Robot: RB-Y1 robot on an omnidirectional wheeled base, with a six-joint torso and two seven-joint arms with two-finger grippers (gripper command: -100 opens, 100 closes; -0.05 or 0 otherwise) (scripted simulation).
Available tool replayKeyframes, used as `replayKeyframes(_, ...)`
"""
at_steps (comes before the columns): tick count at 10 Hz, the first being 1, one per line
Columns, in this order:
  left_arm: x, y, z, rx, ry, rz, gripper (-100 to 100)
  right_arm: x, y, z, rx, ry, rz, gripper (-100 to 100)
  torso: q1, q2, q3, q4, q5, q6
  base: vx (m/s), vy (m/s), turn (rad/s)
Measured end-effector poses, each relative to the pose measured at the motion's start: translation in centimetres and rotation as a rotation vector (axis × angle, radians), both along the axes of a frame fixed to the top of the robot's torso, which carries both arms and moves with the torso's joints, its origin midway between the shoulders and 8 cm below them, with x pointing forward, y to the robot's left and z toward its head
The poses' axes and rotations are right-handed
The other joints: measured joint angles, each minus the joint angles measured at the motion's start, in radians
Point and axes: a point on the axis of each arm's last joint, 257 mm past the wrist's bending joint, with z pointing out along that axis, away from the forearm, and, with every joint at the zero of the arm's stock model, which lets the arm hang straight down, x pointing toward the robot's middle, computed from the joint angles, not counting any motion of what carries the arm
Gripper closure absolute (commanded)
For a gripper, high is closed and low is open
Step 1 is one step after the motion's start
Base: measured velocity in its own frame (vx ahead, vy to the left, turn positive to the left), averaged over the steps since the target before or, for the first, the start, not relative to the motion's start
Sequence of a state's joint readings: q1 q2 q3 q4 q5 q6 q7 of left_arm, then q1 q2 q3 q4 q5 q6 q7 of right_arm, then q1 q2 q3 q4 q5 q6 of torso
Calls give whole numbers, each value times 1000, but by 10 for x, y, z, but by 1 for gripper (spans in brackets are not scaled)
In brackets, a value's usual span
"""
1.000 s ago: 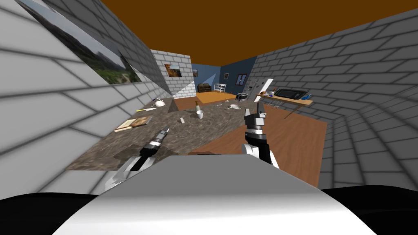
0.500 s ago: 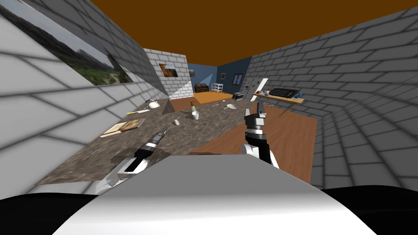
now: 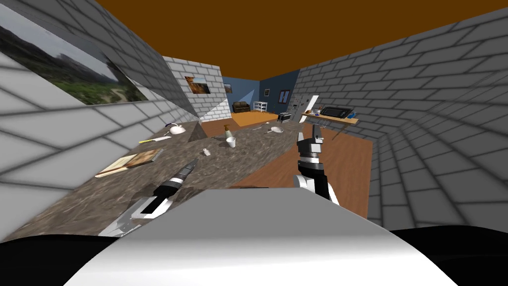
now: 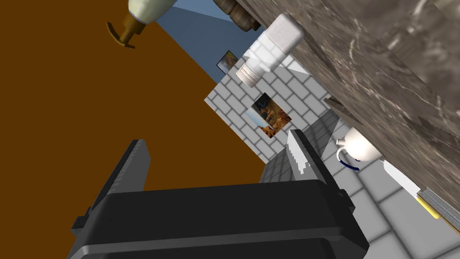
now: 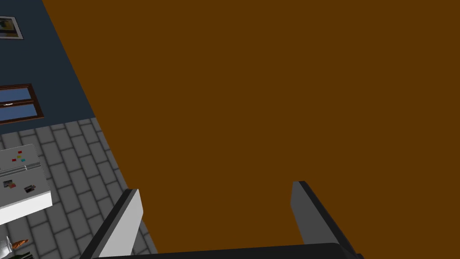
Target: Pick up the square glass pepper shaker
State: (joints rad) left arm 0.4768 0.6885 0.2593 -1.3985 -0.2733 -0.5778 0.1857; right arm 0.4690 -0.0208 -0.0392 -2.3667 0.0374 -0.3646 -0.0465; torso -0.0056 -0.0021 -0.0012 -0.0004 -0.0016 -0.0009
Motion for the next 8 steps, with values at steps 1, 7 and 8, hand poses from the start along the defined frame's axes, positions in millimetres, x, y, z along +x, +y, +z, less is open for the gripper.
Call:
replayKeyframes(1,-5,12,-4,20,23,15,-100,0,0,0,0,0,0,0,-1,-1,-1,0,0,1,64,-75,-71)
replayKeyframes(7,-25,68,-23,82,125,104,-100,0,0,0,0,0,0,0,1,0,0,0,0,0,45,-56,-68)
replayKeyframes(8,-30,76,-28,84,136,116,-100,0,0,0,0,0,0,0,3,1,1,0,1,0,60,-55,-125)
